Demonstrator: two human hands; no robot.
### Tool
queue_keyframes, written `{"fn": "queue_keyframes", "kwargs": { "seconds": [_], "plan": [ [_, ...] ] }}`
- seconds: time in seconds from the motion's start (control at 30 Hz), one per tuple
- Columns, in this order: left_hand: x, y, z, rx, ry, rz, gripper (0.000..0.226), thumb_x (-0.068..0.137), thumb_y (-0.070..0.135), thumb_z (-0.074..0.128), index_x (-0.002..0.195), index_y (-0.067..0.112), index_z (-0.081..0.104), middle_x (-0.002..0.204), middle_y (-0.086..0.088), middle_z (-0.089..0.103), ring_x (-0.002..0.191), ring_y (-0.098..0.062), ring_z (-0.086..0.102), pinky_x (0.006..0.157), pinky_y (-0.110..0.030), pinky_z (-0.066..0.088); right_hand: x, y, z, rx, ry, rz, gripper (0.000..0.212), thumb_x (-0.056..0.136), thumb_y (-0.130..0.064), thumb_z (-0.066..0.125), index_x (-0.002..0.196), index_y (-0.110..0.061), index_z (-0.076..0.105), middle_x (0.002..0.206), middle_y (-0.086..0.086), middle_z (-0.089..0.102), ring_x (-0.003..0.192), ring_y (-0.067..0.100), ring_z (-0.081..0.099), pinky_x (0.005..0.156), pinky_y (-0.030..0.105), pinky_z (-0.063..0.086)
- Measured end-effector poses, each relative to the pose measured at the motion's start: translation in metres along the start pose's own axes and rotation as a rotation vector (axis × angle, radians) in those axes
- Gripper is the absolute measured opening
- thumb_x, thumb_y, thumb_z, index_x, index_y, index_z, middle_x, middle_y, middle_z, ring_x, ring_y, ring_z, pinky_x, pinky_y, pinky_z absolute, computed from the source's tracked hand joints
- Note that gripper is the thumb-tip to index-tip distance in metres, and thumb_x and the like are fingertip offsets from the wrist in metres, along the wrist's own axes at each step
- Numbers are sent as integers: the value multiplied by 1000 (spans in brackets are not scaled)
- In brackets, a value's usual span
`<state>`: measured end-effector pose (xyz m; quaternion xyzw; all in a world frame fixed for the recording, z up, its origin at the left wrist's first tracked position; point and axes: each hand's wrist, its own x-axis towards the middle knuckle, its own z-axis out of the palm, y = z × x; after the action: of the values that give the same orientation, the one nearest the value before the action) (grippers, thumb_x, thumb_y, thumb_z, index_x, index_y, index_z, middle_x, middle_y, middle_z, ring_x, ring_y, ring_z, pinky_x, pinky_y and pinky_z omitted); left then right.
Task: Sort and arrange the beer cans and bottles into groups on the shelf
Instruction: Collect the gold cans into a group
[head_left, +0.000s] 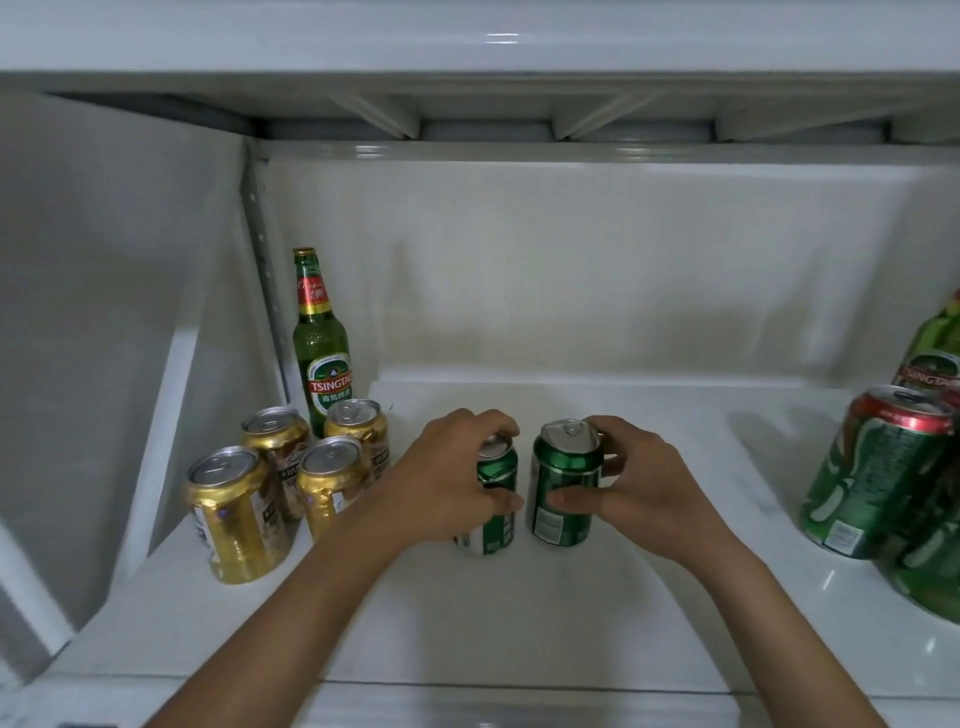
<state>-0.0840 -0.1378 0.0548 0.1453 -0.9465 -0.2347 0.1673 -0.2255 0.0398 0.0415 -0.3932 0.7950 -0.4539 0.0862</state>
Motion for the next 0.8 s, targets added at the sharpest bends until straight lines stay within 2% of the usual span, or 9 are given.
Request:
{"fn": "queue_keyframes", "kwargs": {
  "seconds": [0.2, 0.33, 0.43, 0.5, 0.57, 0.63, 0.7, 0.77, 0.8],
  "plan": [
    [-9, -5, 3, -26, -1, 6, 65, 83, 35, 84, 138, 35, 51, 128, 5, 52, 121, -12, 51, 92, -22, 42, -6, -2, 9, -10, -1, 1, 64, 67, -25, 95, 117, -38, 57, 109, -26, 63, 99, -3, 60, 70, 12, 44],
    [-8, -9, 0, -61, -37, 30, 66, 82, 29, 86, 138, 37, 51, 126, 8, 49, 119, -12, 49, 91, -22, 44, -7, -2, 8, -13, -4, 15, 66, 68, -25, 94, 123, -36, 58, 114, -23, 65, 101, -4, 60, 70, 11, 44],
    [-10, -7, -10, -59, -91, 43, 75, 79, 35, 88, 142, 40, 48, 133, 11, 46, 124, -11, 49, 101, -30, 50, -7, -2, 9, -33, -16, 19, 72, 68, -28, 94, 129, -36, 56, 119, -20, 64, 101, -5, 59, 71, 13, 44],
    [-11, -2, -32, -53, -91, 63, 77, 80, 45, 85, 145, 44, 45, 143, 16, 45, 129, -8, 47, 102, -27, 47, -9, -2, 7, -30, -20, 23, 76, 70, -31, 93, 133, -40, 52, 122, -20, 62, 103, -5, 59, 73, 14, 46],
    [-10, -1, -69, -78, 7, 79, 66, 84, 50, 79, 143, 46, 49, 143, 18, 48, 128, -6, 50, 97, -23, 46, -15, -3, -1, 17, 28, 16, 73, 72, -33, 91, 133, -42, 51, 121, -23, 62, 105, -1, 63, 74, 17, 50],
    [-1, -13, -113, -82, 220, 57, 52, 88, 49, 74, 136, 41, 56, 136, 13, 55, 121, -10, 56, 96, -30, 51, -22, -3, -14, 85, 144, -21, 57, 76, -30, 87, 125, -38, 59, 118, -20, 68, 102, 5, 68, 76, 20, 53],
    [14, -32, -147, -120, 455, -39, 41, 91, 42, 75, 129, 34, 61, 130, 5, 60, 116, -16, 61, 91, -34, 54, -30, -3, -28, 158, 266, -69, 42, 81, -19, 83, 116, -34, 66, 109, -15, 75, 93, 6, 72, 73, 17, 55],
    [33, -58, -164, -185, 610, -173, 47, 89, 32, 78, 132, 27, 59, 135, -4, 60, 117, -24, 61, 85, -29, 52, -38, -3, -44, 179, 359, -120, 34, 85, -7, 79, 107, -30, 70, 100, -15, 78, 86, 5, 72, 72, 10, 55],
    [42, -71, -167, -192, 624, -246, 56, 88, 30, 80, 138, 24, 55, 141, -8, 57, 122, -27, 59, 88, -29, 49, -42, -3, -53, 164, 401, -127, 31, 86, -4, 77, 104, -29, 71, 98, -18, 78, 86, 5, 72, 73, 9, 54]
  ]
}}
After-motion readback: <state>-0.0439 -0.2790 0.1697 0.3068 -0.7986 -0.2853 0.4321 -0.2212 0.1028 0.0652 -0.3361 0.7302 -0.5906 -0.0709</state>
